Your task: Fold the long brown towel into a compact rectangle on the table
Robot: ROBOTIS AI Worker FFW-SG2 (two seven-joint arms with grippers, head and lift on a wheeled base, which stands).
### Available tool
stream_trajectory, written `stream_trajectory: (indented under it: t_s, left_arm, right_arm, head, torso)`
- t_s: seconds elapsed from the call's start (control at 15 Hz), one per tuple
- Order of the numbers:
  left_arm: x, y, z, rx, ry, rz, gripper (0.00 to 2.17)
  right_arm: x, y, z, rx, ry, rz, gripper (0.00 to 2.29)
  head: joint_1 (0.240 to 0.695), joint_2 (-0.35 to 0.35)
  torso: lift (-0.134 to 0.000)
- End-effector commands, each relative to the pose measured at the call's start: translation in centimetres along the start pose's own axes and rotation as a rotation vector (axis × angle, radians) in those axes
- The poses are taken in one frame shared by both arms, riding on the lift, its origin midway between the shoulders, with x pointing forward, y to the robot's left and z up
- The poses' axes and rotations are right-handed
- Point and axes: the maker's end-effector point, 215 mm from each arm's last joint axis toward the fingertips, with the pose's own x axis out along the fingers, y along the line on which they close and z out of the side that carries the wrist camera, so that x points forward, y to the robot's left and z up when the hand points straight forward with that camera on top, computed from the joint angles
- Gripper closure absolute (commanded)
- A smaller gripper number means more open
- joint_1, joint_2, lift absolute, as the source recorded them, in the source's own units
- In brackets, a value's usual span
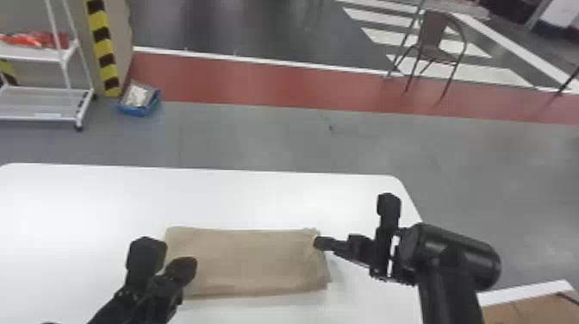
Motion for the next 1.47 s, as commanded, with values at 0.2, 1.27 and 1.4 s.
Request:
stream_trajectory:
  t_s: [0.2,1.27,1.4]
  left_arm:
    - [0.0,-0.1,0.1,-0.002,-0.002,-0.002,1.79]
    - [0.1,-0.1,0.1,-0.001,0.0,-0.004,1.79]
    - [0.1,-0.1,0.0,-0.001,0.002,-0.005,1.79]
  right_arm:
    - [0.4,0.9,-0.1,-0.008,0.019,0.012,0.48]
    - [2.2,2.8,-2.1,-0.05,0.086,0.035,0.76]
    - [2.2,2.9,-2.3,-0.029,0.092,0.057,0.85]
  head:
    - [0.695,-0.27]
    - [0.695,-0.236]
    - [0.695,-0.233]
  torso:
    - [0.0]
    - [0.0]
    - [0.0]
